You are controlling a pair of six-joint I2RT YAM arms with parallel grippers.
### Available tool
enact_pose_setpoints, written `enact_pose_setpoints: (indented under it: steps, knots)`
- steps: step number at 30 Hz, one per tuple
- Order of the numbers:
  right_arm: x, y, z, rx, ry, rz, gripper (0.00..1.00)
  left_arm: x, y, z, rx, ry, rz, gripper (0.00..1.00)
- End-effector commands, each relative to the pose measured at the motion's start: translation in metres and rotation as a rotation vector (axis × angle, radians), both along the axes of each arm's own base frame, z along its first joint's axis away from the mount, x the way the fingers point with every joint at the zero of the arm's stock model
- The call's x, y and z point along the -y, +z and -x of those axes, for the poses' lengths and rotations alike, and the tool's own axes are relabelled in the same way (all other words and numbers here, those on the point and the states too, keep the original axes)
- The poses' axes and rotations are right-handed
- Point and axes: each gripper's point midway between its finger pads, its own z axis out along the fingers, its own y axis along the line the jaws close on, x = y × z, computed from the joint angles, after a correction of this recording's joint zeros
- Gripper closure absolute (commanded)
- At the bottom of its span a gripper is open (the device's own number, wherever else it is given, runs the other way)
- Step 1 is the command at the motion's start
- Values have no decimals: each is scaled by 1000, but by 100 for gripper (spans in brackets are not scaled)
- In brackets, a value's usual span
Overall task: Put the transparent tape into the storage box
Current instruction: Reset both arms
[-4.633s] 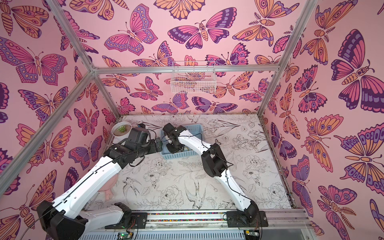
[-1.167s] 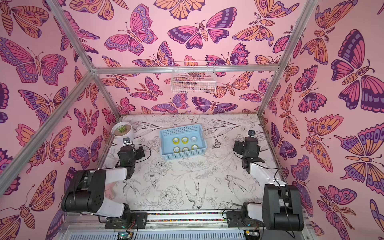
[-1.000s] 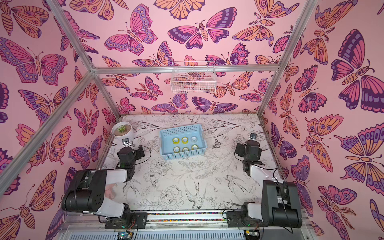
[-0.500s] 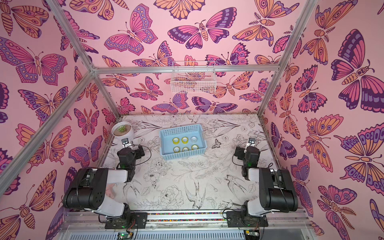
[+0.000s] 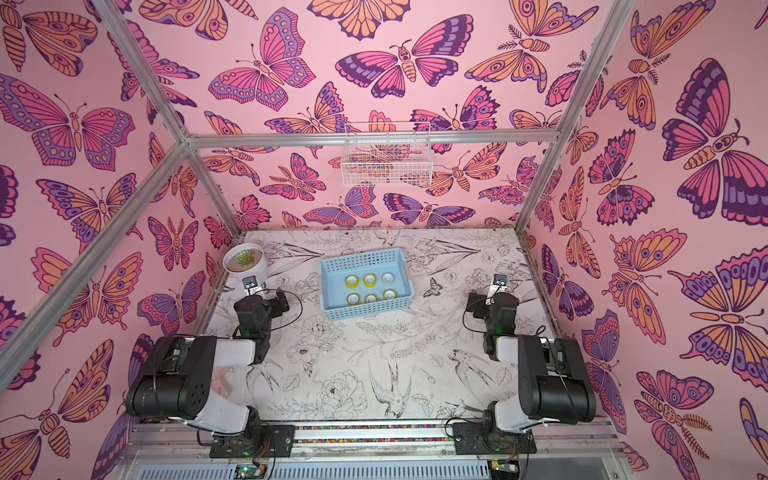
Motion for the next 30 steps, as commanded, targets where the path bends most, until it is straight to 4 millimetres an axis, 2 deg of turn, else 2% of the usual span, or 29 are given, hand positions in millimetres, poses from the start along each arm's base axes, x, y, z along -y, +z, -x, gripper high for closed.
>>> enact_pose_setpoints:
  steps: [1, 30]
  knots:
    - [0, 7, -6, 24, 15, 11, 1, -2, -5, 3, -10, 1, -8, 0]
    - [-3, 7, -6, 21, 25, 21, 1, -2, -4, 3, -9, 1, -10, 0]
